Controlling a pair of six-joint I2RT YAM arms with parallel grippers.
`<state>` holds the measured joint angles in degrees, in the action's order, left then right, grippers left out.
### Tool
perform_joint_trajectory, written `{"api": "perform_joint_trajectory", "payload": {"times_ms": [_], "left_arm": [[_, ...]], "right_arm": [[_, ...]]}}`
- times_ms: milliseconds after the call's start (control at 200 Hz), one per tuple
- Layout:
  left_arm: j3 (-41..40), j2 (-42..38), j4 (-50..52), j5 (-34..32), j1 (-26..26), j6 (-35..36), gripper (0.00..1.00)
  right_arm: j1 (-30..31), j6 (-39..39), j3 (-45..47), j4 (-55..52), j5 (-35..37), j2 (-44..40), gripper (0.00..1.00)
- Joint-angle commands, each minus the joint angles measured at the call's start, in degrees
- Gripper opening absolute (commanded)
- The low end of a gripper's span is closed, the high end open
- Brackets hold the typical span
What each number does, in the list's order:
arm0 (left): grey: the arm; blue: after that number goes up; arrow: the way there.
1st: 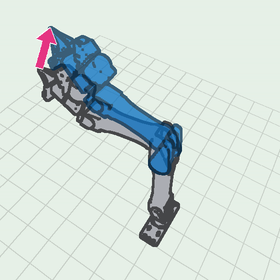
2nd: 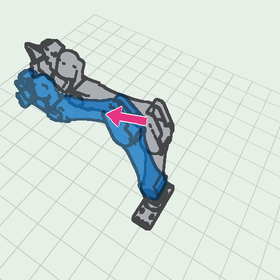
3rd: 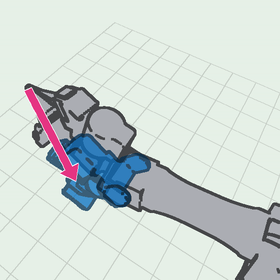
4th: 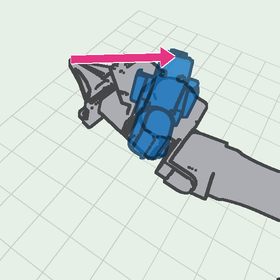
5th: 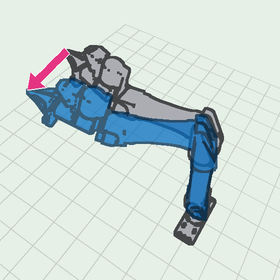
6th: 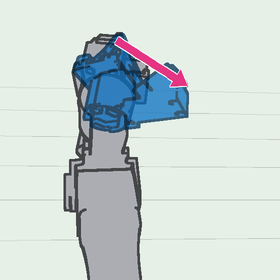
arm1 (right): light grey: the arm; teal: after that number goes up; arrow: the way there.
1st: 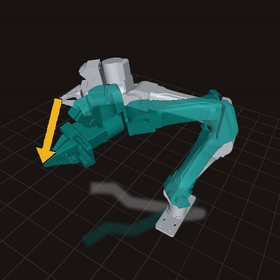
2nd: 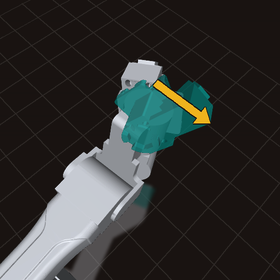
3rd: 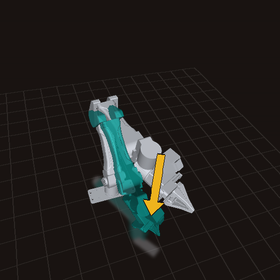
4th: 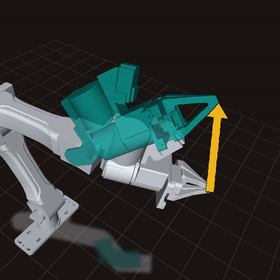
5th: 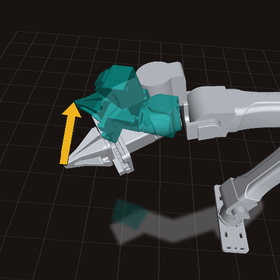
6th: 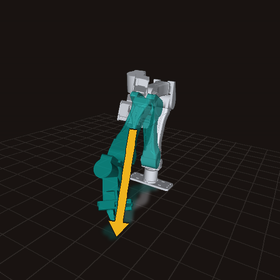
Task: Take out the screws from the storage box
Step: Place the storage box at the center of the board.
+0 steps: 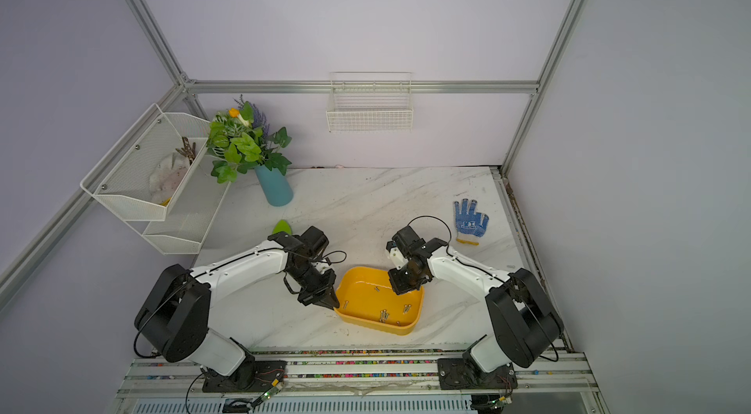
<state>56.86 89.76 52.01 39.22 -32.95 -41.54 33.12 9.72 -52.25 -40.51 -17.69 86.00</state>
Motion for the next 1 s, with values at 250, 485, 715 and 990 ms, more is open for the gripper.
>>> {"api": "perform_joint_trajectory", "payload": {"times_ms": [250, 485, 715, 990], "left_arm": [[2.9, 0.6, 1.7, 5.5, 0.1, 2.2, 0.0], [3.4, 1.5, 4.5, -0.7, -0.1, 1.4, 0.0], [1.4, -1.8, 8.1, -3.5, -0.7, 1.4, 0.0], [-2.7, -4.1, 5.2, -10.8, -1.8, -4.2, 0.0]], "right_arm": [[1.0, -0.5, -1.6, 0.8, -4.4, 5.6, 0.13], [1.8, -0.1, -2.9, 2.4, -3.2, 6.2, 0.13], [3.7, 0.1, -4.5, 3.1, -0.7, 7.6, 0.13], [7.6, 0.1, -6.3, 3.7, 8.6, 6.8, 0.13]]}}
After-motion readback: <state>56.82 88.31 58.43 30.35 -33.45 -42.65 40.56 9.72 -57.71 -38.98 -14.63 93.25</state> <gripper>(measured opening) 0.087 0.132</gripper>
